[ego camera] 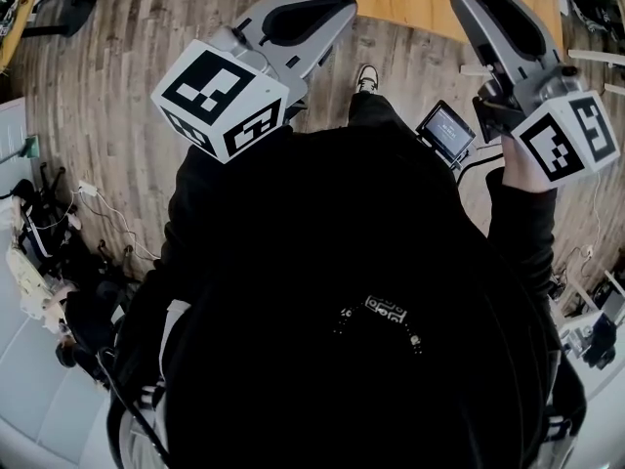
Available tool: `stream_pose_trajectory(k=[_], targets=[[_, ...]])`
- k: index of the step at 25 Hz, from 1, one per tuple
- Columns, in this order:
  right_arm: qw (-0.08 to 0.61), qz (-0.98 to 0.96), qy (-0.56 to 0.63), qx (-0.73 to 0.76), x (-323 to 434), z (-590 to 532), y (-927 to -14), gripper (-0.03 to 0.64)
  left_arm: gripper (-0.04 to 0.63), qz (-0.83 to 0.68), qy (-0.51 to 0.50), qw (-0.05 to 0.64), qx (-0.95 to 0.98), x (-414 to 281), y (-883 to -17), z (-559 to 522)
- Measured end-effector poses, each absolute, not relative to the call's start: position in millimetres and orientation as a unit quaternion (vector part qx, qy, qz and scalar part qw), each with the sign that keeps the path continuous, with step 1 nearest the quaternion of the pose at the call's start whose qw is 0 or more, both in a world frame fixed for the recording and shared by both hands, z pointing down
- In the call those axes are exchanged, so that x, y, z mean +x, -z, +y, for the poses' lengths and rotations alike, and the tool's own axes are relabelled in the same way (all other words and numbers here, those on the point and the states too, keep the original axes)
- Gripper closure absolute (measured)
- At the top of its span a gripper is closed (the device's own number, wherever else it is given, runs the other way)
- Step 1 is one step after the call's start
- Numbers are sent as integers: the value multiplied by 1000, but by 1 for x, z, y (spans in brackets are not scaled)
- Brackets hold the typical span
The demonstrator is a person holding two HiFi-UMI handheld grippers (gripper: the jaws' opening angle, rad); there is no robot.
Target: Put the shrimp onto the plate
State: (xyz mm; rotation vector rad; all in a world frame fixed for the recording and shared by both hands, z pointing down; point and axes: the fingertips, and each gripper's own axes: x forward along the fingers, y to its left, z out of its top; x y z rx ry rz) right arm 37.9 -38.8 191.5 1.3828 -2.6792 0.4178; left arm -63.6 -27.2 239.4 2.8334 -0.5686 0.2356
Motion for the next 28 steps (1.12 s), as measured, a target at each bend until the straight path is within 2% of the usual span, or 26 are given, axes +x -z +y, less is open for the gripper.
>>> stream_pose_trajectory(k=[16,28], targets=[[34,-892,-157,423,128,-150,-199,468,597,-219,-98,124,963,24,-232,-131],[29,-890,-185,416,186,-207,-224,468,597,-208,-136,141,958,84,-257,-184]])
